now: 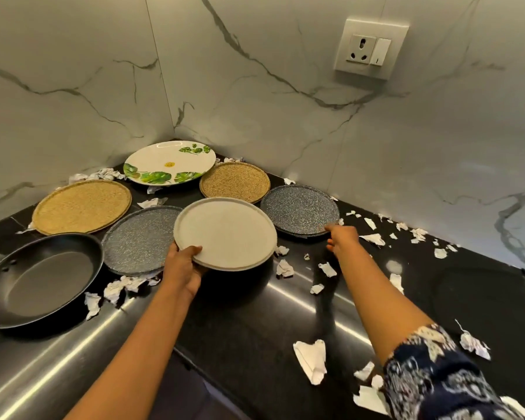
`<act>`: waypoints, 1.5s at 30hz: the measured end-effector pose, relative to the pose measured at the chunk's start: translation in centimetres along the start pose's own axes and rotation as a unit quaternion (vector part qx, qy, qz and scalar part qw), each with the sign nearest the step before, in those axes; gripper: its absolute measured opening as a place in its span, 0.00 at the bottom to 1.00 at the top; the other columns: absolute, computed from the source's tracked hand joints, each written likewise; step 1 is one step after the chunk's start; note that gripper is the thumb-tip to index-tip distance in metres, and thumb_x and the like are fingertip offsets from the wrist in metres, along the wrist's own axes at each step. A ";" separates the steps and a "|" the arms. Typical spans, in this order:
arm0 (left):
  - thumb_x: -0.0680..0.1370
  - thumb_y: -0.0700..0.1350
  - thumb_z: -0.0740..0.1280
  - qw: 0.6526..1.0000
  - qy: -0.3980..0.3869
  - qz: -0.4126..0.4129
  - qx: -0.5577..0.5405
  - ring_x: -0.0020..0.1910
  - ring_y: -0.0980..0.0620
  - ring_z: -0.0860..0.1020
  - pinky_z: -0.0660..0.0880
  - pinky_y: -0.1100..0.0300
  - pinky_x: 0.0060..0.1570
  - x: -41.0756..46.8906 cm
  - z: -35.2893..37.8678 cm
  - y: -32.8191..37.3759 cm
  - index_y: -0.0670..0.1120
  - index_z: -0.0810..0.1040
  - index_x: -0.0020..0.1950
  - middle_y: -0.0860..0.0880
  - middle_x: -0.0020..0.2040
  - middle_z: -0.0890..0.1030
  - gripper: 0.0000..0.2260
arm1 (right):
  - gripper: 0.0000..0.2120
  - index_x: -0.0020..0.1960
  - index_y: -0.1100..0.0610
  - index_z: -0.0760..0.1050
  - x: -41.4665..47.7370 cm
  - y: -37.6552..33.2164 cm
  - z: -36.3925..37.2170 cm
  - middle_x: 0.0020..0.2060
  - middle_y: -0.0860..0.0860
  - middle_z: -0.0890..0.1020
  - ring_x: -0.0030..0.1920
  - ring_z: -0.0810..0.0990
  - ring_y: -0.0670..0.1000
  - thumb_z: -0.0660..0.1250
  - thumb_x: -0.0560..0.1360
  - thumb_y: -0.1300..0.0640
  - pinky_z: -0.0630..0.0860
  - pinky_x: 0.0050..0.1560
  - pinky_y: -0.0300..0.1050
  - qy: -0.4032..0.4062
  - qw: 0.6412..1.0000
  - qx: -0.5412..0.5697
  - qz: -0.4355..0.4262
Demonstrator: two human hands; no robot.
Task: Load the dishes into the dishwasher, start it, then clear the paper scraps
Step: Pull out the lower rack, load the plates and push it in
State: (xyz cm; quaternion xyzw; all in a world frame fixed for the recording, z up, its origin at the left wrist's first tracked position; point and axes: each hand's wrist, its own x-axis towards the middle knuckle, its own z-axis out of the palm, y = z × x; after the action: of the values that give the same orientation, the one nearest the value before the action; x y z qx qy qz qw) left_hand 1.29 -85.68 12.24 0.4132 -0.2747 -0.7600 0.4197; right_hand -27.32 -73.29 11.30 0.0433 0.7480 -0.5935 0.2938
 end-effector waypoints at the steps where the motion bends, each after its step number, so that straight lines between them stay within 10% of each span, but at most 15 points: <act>1: 0.75 0.26 0.57 1.000 0.004 0.005 -0.010 0.48 0.47 0.76 0.77 0.51 0.40 0.2 0.5 -0.2 0.49 0.68 0.67 0.46 0.53 0.77 0.25 | 0.10 0.57 0.56 0.73 0.9 0.1 0.0 0.38 0.55 0.73 0.38 0.76 0.55 0.64 0.76 0.61 0.72 0.37 0.45 -0.014 0.999 0.014 0.033; 6: 0.74 0.25 0.56 0.998 0.013 0.010 -0.065 0.56 0.44 0.75 0.79 0.49 0.45 1.7 2.4 -1.9 0.49 0.68 0.67 0.47 0.53 0.77 0.27 | 0.19 0.68 0.63 0.67 3.2 0.1 1.1 0.62 0.59 0.72 0.65 0.72 0.60 0.61 0.78 0.62 0.72 0.59 0.52 -0.048 0.987 0.111 0.102; 24: 0.80 0.40 0.60 0.989 0.022 0.000 -0.149 0.57 0.47 0.77 0.80 0.51 0.38 -2.5 1.4 0.3 0.48 0.67 0.71 0.48 0.59 0.78 0.19 | 0.12 0.55 0.60 0.70 -2.7 -1.3 -1.0 0.48 0.57 0.76 0.42 0.76 0.53 0.58 0.75 0.71 0.78 0.45 0.57 -0.090 0.952 0.291 -0.005; 35: 0.78 0.33 0.61 0.992 -0.072 0.101 0.007 0.50 0.48 0.79 0.77 0.54 0.45 -20.2 -7.9 0.9 0.48 0.75 0.58 0.49 0.50 0.81 0.13 | 0.14 0.61 0.57 0.74 -27.5 9.9 -14.3 0.52 0.51 0.79 0.54 0.77 0.51 0.64 0.76 0.63 0.73 0.58 0.47 0.154 0.929 0.094 -0.323; 45: 0.79 0.39 0.64 0.871 -0.245 0.270 0.331 0.44 0.57 0.78 0.75 0.62 0.42 -38.6 -19.1 -4.5 0.52 0.78 0.57 0.55 0.46 0.81 0.10 | 0.21 0.63 0.61 0.72 -50.6 27.5 -24.4 0.51 0.55 0.79 0.49 0.76 0.52 0.58 0.76 0.49 0.70 0.45 0.39 0.314 0.871 -0.084 -0.369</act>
State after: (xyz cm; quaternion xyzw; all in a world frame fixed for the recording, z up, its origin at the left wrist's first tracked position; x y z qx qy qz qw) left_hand 27.67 -51.40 14.50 0.2380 -0.7048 -0.5589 0.3664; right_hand 16.26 -28.56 15.43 -0.0762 0.8096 -0.5485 -0.1945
